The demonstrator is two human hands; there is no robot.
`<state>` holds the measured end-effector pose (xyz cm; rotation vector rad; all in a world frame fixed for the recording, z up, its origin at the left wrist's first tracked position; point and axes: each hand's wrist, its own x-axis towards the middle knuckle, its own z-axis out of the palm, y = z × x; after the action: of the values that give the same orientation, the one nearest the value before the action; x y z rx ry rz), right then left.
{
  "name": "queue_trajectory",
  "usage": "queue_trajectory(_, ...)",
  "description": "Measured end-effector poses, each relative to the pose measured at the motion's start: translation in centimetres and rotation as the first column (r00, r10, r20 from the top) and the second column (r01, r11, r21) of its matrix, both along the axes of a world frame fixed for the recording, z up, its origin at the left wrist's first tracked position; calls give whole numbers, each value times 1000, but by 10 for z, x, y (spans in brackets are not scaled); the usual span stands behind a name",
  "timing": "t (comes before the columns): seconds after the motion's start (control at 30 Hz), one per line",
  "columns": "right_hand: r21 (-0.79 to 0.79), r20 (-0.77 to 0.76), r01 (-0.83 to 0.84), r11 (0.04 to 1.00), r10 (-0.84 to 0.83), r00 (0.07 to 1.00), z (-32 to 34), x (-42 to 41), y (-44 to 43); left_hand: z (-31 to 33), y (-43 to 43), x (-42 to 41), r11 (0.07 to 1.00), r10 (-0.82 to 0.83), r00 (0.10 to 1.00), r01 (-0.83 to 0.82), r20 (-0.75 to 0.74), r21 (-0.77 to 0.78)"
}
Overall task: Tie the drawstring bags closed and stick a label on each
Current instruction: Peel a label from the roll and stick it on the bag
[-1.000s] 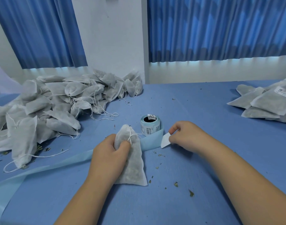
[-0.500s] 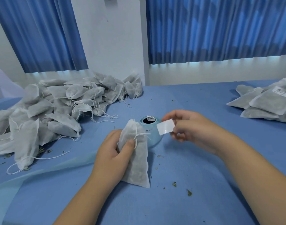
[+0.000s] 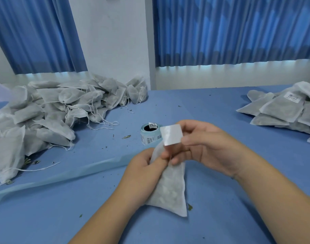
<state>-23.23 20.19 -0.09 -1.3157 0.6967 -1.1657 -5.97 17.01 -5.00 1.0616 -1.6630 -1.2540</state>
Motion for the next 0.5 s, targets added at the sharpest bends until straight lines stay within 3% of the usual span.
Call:
queue_trajectory(0.17, -114, -58, 280, 953, -288, 956, -4, 13, -3, 0, 3, 11, 981, -152, 980, 166, -129, 103)
queue_trajectory(0.3, -322, -200, 423, 847, -498, 844, -10, 22, 0, 0, 1, 12, 970, -167, 971, 193, -173, 145)
queue_trajectory(0.4, -540, -262, 435, 721, -635, 727, -15, 23, -1, 0, -2, 14, 957, -159, 957, 209, -242, 199)
queue_trajectory(0.5, -775, -283, 328, 540, -761, 585, -17, 24, 0, 1, -2, 16, 950, -178, 943, 239, -283, 201)
